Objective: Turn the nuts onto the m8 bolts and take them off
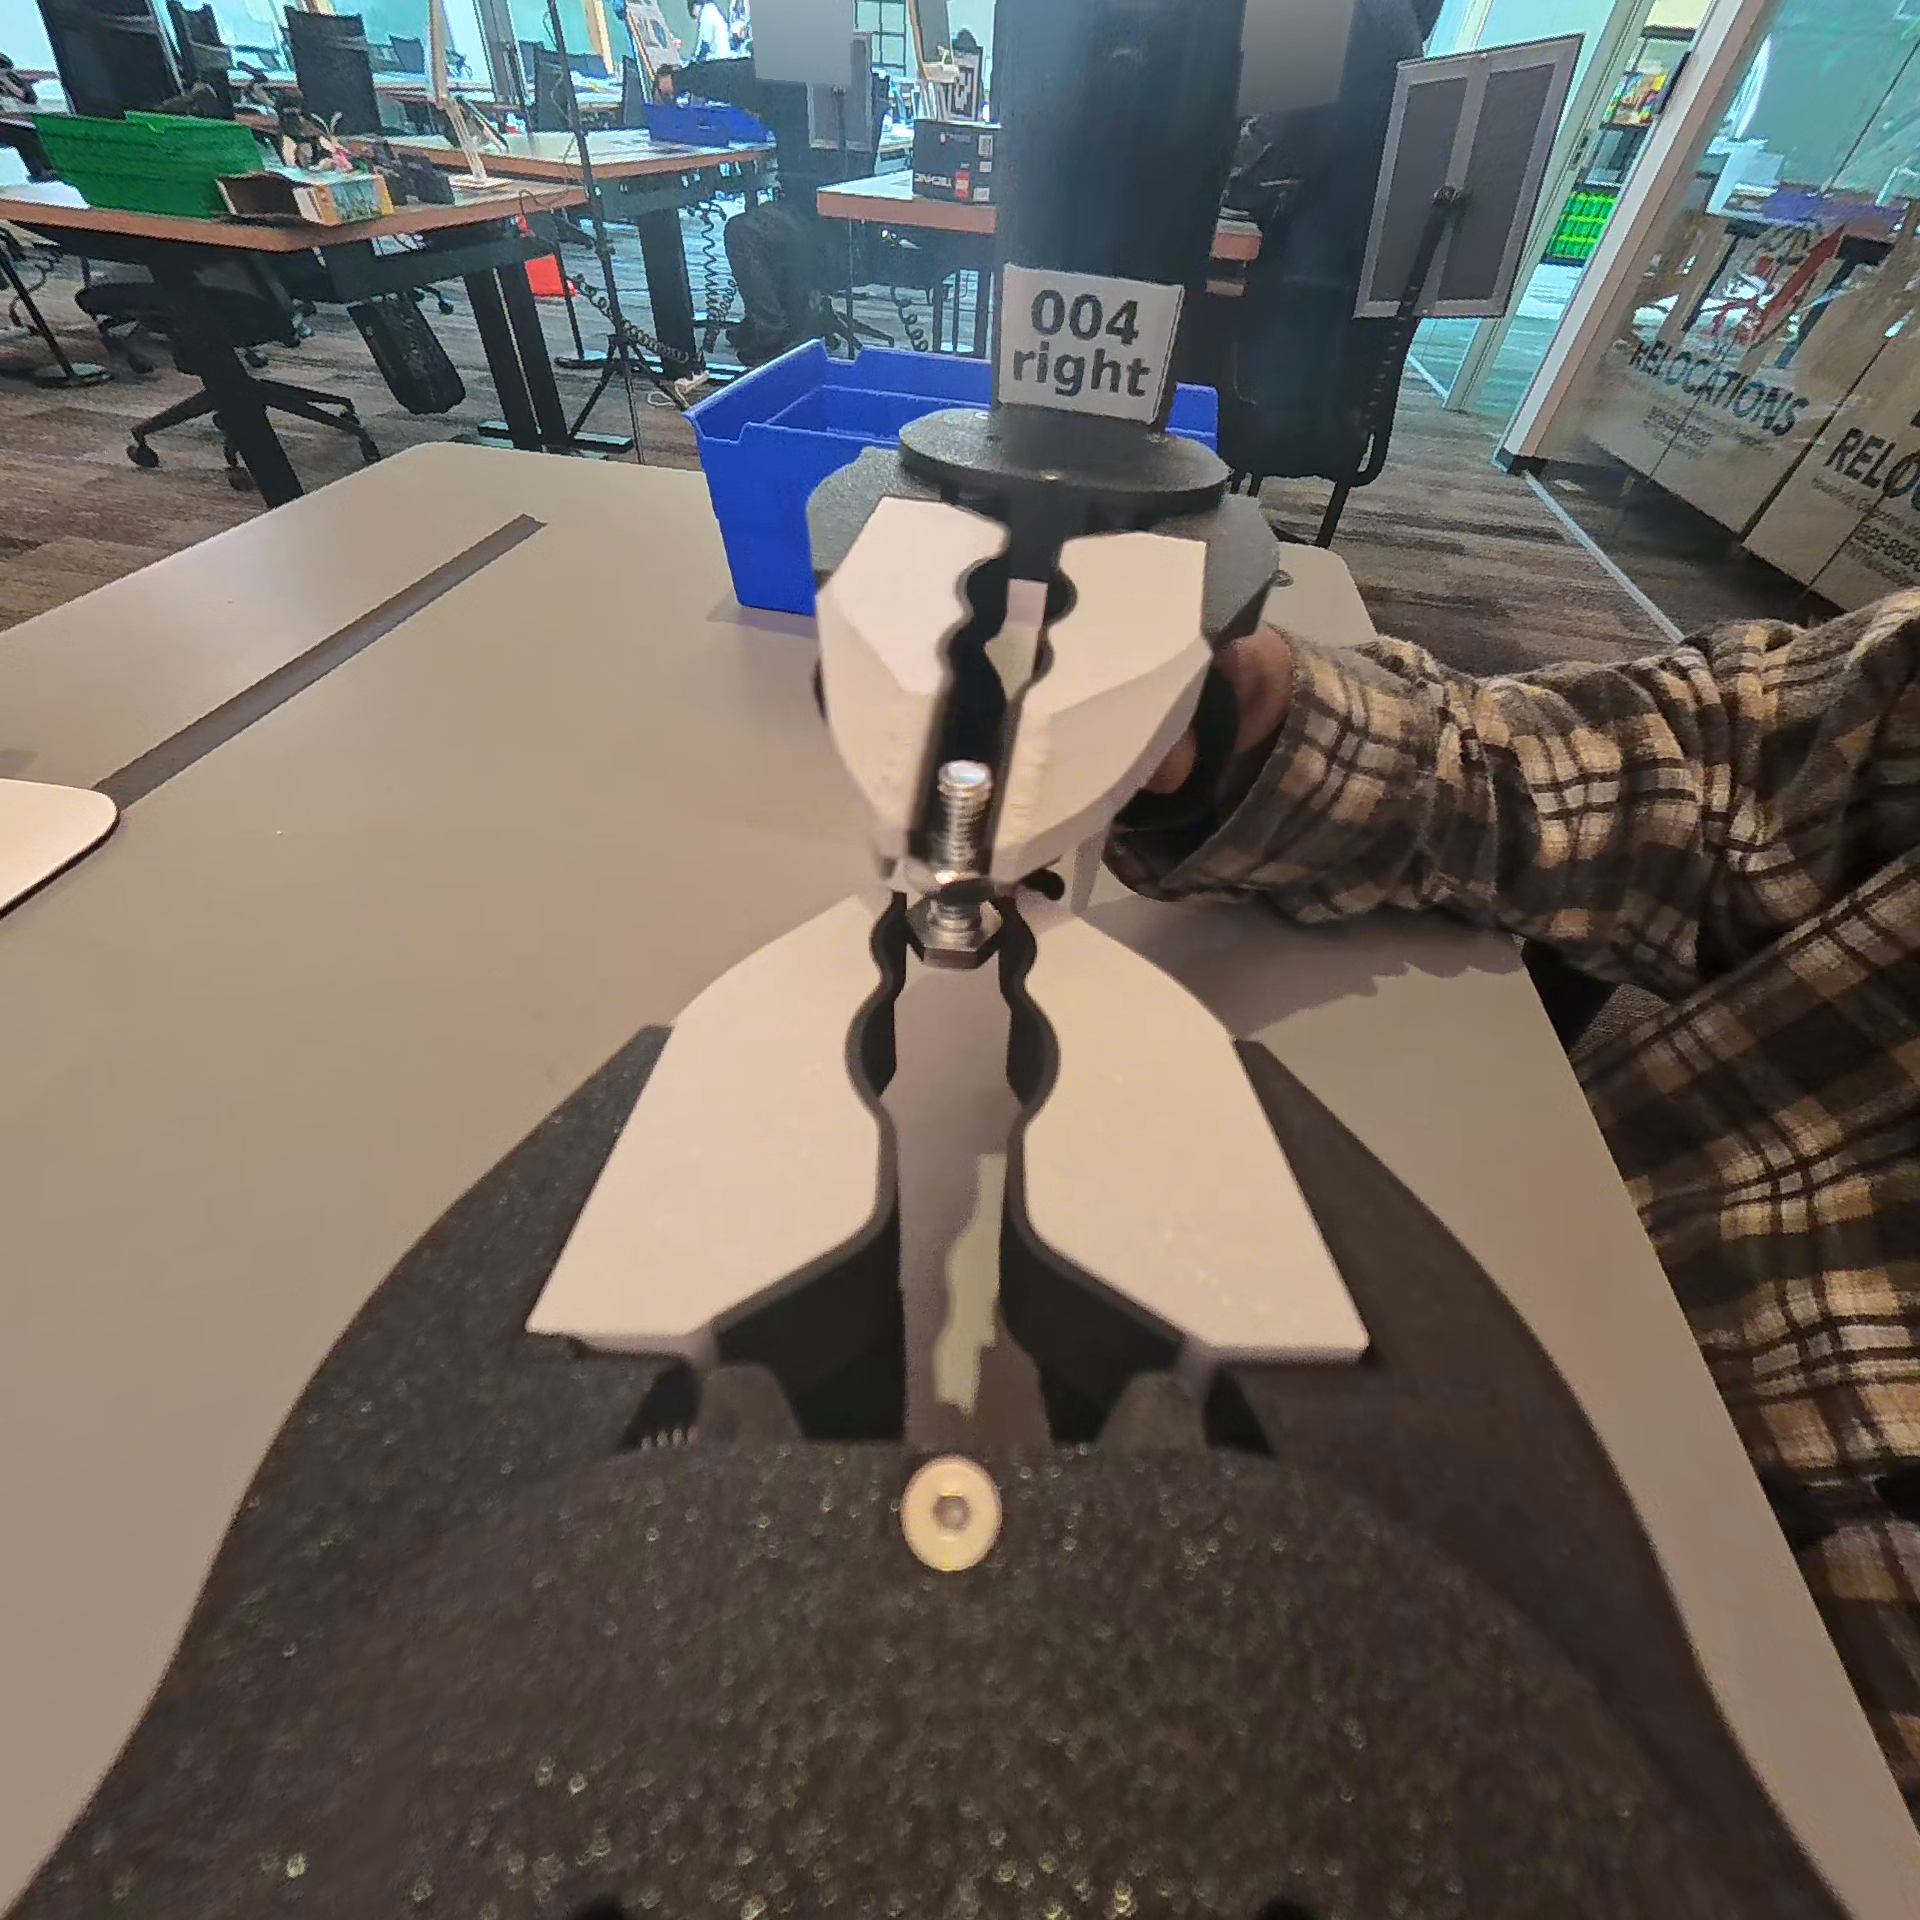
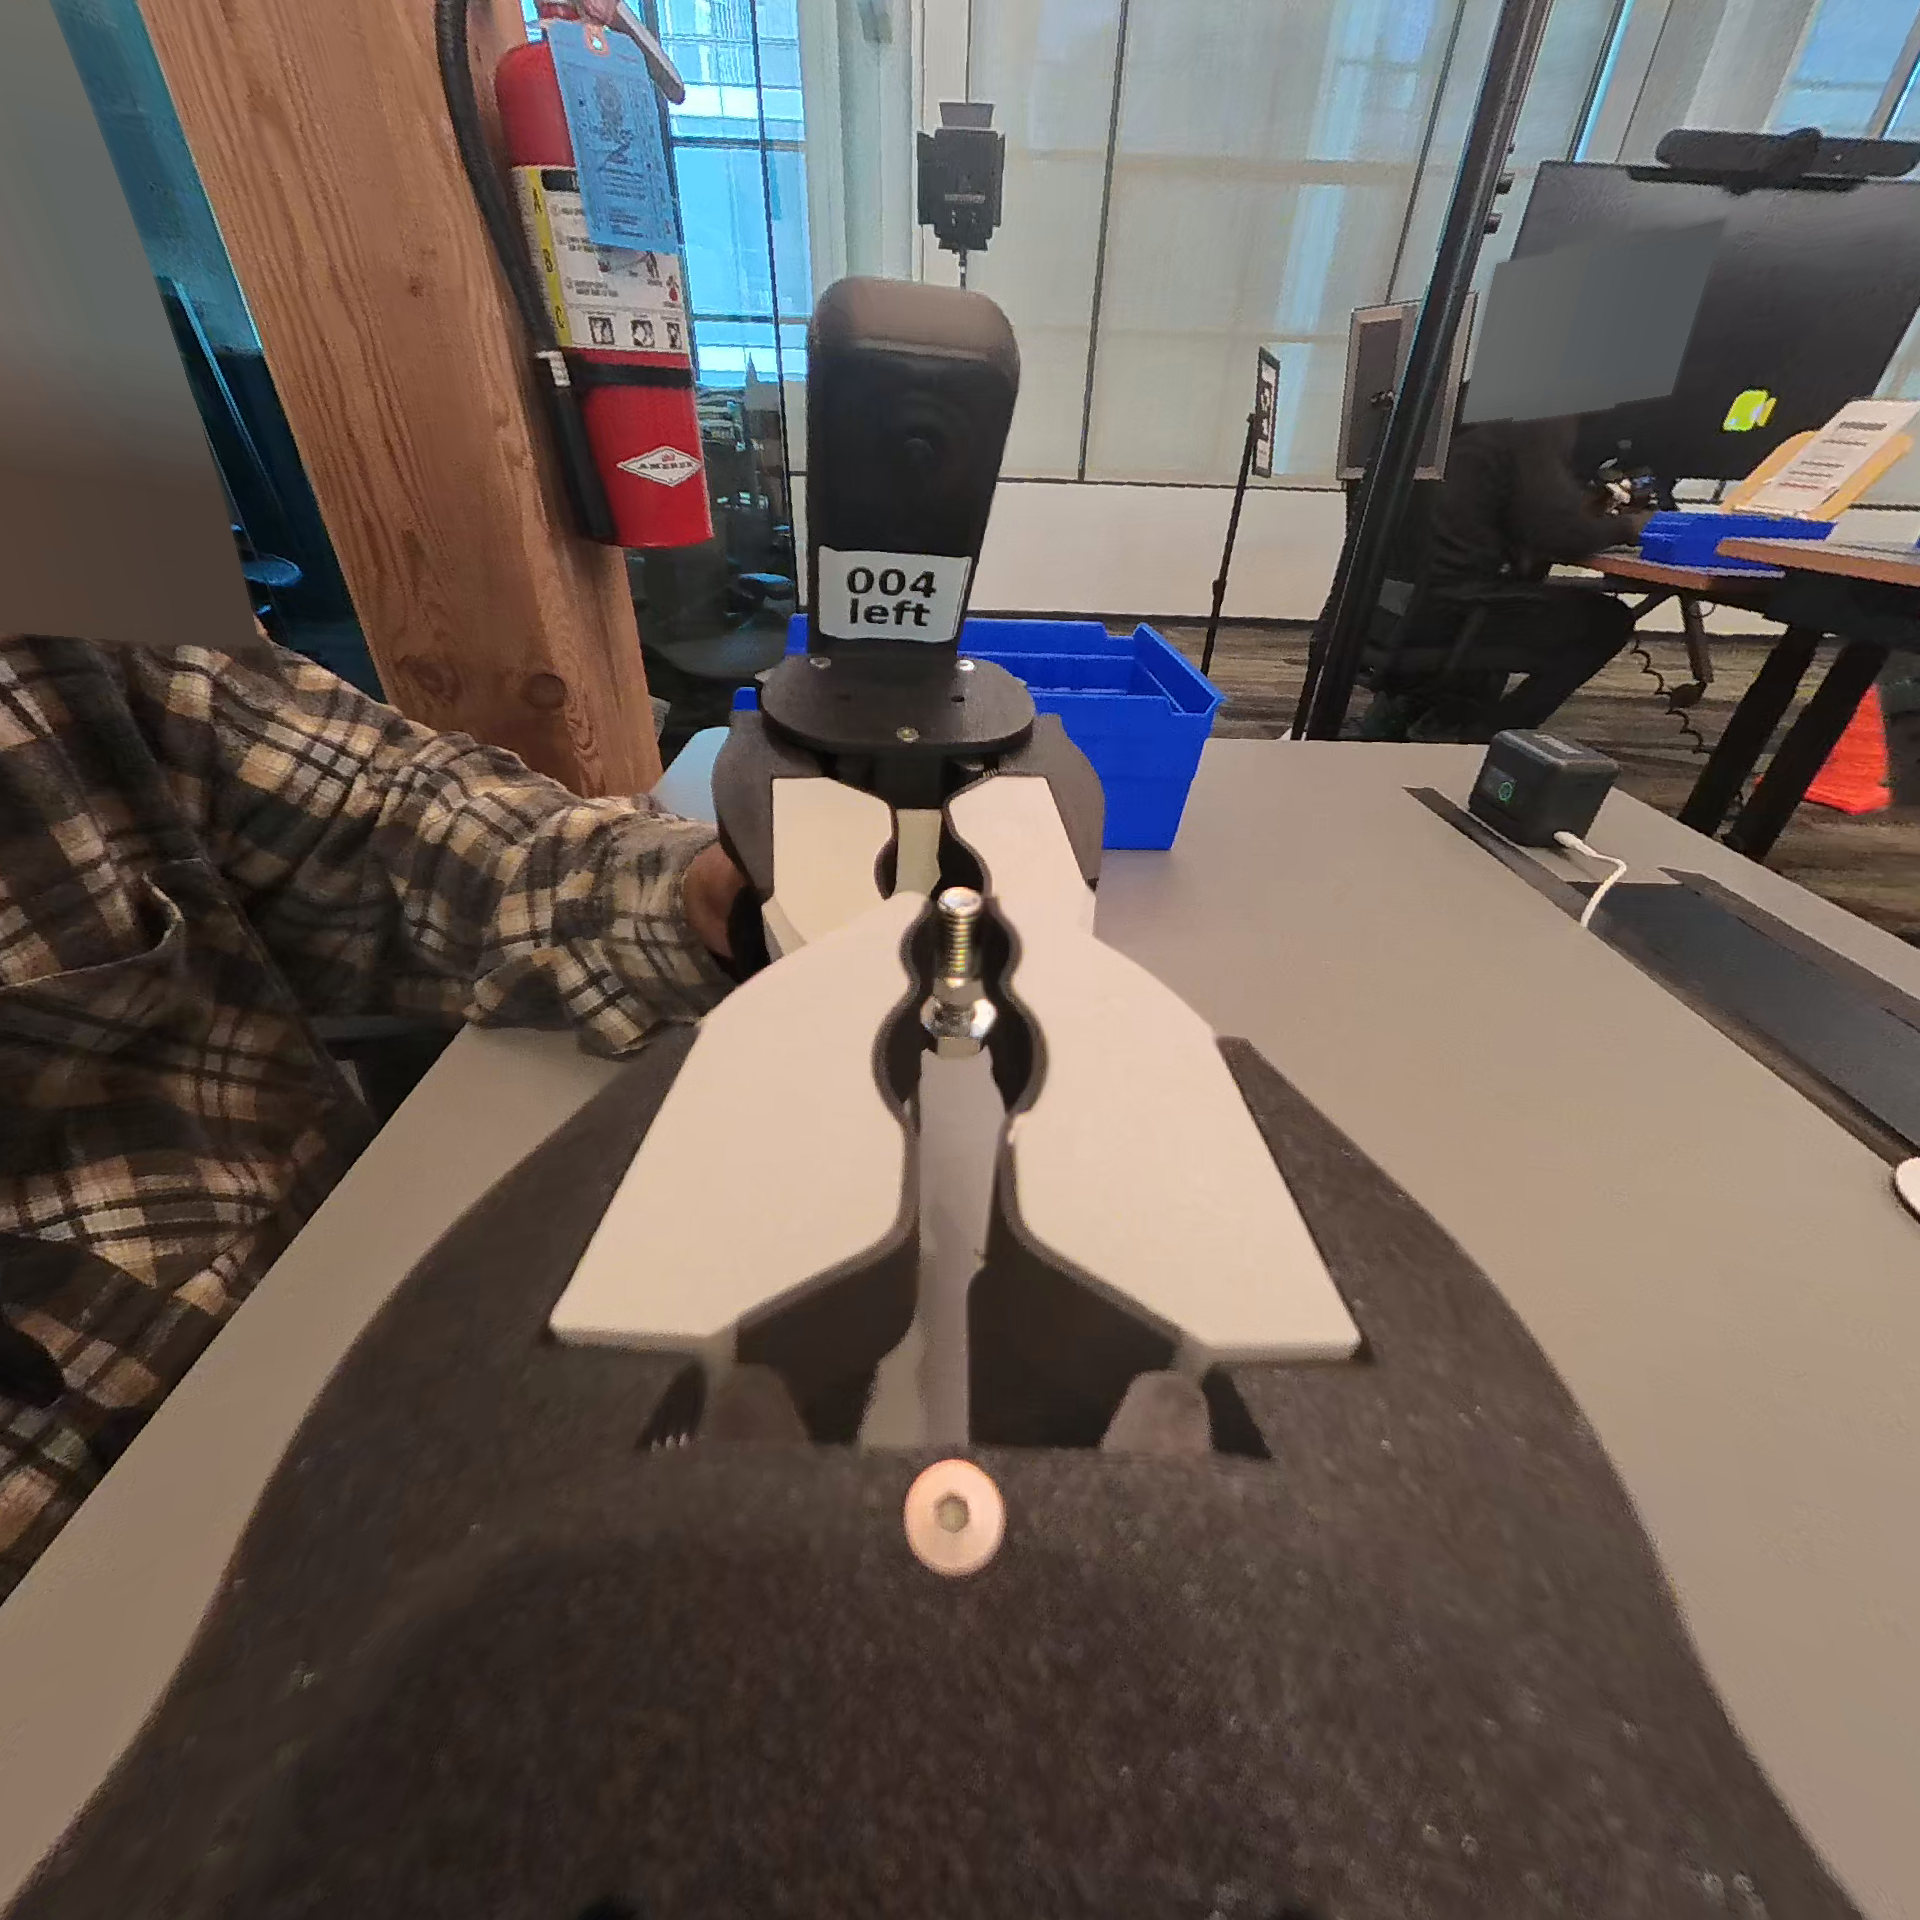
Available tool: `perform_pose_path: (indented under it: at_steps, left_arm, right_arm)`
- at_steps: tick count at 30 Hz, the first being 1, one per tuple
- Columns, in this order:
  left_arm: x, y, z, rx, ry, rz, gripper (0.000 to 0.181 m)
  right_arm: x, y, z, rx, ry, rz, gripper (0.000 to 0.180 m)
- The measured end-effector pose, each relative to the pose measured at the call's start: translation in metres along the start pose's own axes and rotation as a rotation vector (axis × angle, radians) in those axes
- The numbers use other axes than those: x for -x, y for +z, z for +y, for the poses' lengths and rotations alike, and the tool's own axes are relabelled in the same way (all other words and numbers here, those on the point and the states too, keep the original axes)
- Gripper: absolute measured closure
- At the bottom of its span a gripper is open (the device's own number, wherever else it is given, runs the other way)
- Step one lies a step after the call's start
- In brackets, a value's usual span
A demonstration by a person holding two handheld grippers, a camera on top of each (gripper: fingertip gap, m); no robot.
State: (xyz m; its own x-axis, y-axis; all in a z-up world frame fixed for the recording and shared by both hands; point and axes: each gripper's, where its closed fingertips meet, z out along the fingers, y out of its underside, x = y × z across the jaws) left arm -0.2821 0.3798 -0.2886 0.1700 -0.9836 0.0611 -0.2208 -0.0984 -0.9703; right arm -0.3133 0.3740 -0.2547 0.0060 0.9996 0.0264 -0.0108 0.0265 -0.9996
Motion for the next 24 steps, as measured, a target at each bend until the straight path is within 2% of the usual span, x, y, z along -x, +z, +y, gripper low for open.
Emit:
perform_pose_path:
  at_steps: [8,11,14,18,21,24]
  left_arm:
    - [0.000,0.003,0.003,-0.001,0.001,0.010,0.162]
    - [0.009,0.005,0.010,0.008,-0.016,-0.017,0.138]
    - [0.011,0.006,0.009,-0.014,-0.036,-0.024,0.121]
    - [0.009,0.007,0.008,-0.026,-0.040,-0.024,0.114]
    - [0.004,0.009,0.006,-0.031,-0.017,-0.013,0.114]
    - [0.002,0.012,0.005,-0.035,0.021,-0.017,0.111]
  right_arm:
    - [-0.002,-0.001,0.001,-0.007,0.014,0.001,0.173]
    - [-0.007,-0.009,-0.010,-0.036,0.018,0.043,0.173]
    - [-0.017,-0.035,-0.028,-0.016,0.001,0.145,0.173]
    - [-0.039,-0.116,-0.058,0.110,-0.066,0.421,0.173]
    - [-0.056,-0.210,-0.079,0.227,-0.058,0.695,0.173]
    - [-0.068,-0.315,-0.076,0.367,0.003,0.973,0.172]
